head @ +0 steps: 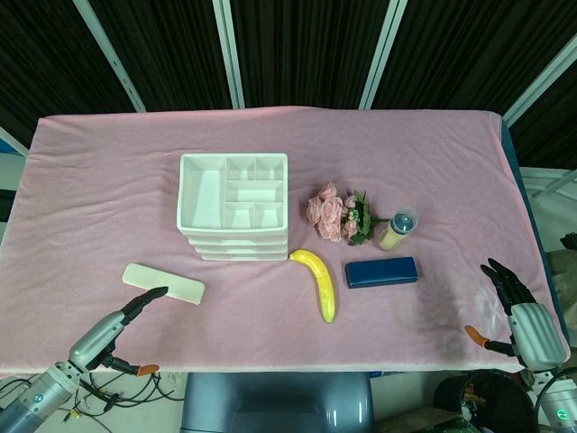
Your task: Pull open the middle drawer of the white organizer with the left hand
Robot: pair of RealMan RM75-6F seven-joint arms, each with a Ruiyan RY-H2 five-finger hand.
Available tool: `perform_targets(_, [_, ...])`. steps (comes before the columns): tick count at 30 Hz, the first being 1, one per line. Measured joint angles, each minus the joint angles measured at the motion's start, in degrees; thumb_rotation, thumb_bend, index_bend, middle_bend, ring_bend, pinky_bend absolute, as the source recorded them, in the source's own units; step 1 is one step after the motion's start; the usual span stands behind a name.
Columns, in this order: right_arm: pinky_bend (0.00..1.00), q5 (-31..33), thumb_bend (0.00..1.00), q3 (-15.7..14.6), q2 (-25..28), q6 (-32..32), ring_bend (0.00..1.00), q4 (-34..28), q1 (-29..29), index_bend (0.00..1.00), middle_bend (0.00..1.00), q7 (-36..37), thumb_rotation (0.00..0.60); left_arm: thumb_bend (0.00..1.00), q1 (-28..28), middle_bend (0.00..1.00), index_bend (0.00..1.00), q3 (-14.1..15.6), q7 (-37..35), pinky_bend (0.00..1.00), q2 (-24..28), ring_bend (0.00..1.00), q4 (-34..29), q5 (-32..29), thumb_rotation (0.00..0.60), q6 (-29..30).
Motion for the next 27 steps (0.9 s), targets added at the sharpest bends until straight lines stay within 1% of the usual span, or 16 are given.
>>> perform_targets(7, [0.15,0.0,0.13,0.0,0.1,-0.1,0.01,-0.3,0.0,0.00,0.00,0.2,0.600,0.05,-0.3,0.00,0.00,-0.4,1.1,0.00,-0.5,0.00,-1.5,-0.4,0.600,-0.5])
perform_targets(15, [0.15,0.1,0.13,0.1,0.1,-0.2,0.01,-0.3,0.0,0.00,0.00,0.9,0.600,0.06,-1.4,0.00,0.00,-2.6,4.6,0.00,-1.6,0.00,-4.2,-3.5,0.600,-2.7])
perform_targets(17, [0.15,0.2,0.13,0.1,0.1,-0.2,0.01,-0.3,0.0,0.00,0.00,1.0,0.600,0.07,-1.8,0.00,0.00,-3.6,5.4,0.04,-2.0,0.00,-4.9,-4.9,0.600,-3.4])
perform_targets(19, [0.15,0.2,0.13,0.1,0.2,-0.3,0.01,-0.3,0.0,0.00,0.00,1.1,0.600,0.08,-2.2,0.01,0.00,-4.5,6.3,0.12,-2.6,0.03,-5.5,-6.3,0.600,-4.0])
perform_targets(20, [0.15,0.3,0.13,0.1,0.2,-0.3,0.01,-0.3,0.0,0.00,0.00,1.1,0.600,0.09,-2.5,0.03,0.00,-5.2,7.0,0.16,-3.0,0.05,-5.9,-7.3,0.600,-4.5])
perform_targets(21, [0.15,0.3,0.13,0.1,0.2,-0.4,0.01,-0.4,0.1,0.00,0.00,1.2,0.600,0.10,-2.7,0.09,0.00,-5.8,7.7,0.22,-3.4,0.11,-6.1,-8.0,0.600,-4.8])
perform_targets(22, [0.15,0.3,0.13,0.1,0.2,-0.4,0.01,-0.4,0.1,0.00,0.00,1.2,0.600,0.12,-2.9,0.17,0.00,-6.3,8.5,0.28,-3.8,0.18,-6.2,-8.8,0.600,-5.1])
perform_targets(23, [0.15,0.4,0.13,0.1,0.2,-0.4,0.01,-0.4,0.1,0.00,0.00,1.3,0.600,0.14,-3.1,0.24,0.00,-7.1,9.7,0.32,-4.4,0.24,-6.4,-9.9,0.600,-5.5])
perform_targets(25, [0.15,0.4,0.13,0.1,0.3,-0.5,0.01,-0.5,0.0,0.00,0.00,1.5,0.600,0.18,-3.5,0.43,0.00,-8.3,11.6,0.45,-5.5,0.40,-6.7,-11.8,0.600,-6.2])
perform_targets(27, [0.15,0.4,0.13,0.1,0.3,-0.4,0.01,-0.6,0.0,0.00,0.00,1.6,0.600,0.22,-4.0,0.56,0.00,-9.8,14.3,0.55,-7.1,0.52,-6.9,-14.3,0.600,-6.8])
